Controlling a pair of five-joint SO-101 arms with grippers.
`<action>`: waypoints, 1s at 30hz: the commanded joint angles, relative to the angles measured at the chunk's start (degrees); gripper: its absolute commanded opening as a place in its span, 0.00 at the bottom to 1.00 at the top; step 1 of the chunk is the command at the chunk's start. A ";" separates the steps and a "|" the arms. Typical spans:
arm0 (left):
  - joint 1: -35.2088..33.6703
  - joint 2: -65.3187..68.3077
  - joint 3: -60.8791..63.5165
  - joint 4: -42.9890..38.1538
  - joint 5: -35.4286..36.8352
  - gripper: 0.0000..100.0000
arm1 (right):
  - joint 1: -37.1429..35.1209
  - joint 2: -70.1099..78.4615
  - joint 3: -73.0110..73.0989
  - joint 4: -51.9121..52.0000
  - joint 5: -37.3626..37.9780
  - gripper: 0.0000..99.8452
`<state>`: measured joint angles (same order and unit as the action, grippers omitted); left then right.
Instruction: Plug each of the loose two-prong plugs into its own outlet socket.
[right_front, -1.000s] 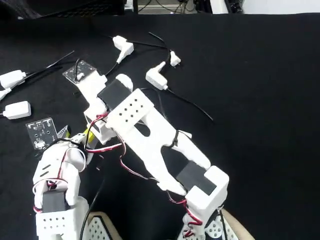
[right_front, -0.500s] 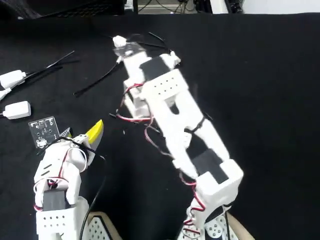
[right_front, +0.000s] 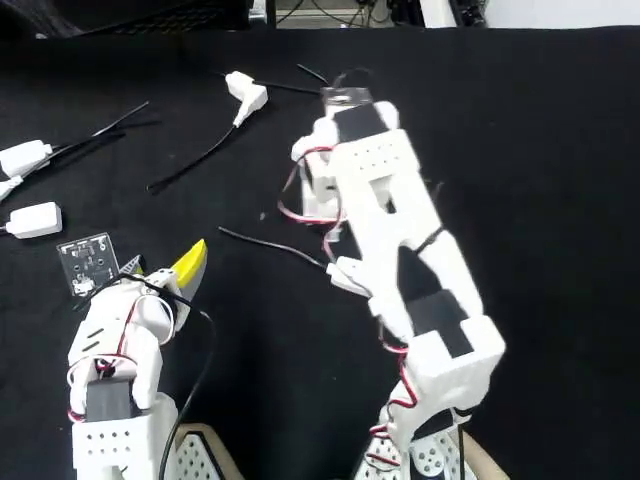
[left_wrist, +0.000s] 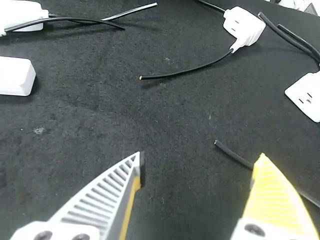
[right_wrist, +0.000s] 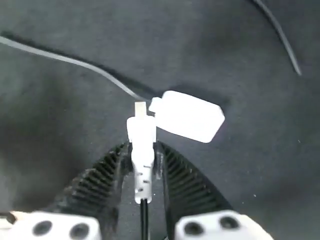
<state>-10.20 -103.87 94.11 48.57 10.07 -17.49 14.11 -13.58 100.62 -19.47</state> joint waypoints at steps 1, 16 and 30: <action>-0.31 -0.53 -1.54 -0.09 0.09 0.34 | 3.25 -7.16 2.42 0.62 -5.89 0.01; -0.31 -0.53 -1.45 -0.18 0.09 0.34 | -1.05 -9.89 16.84 -2.29 -11.87 0.01; -0.31 -0.53 -1.45 -0.18 0.09 0.34 | 0.79 -2.15 16.57 -2.29 -11.87 0.01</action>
<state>-10.20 -103.87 94.11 48.57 10.07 -17.85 12.09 3.47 98.51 -30.55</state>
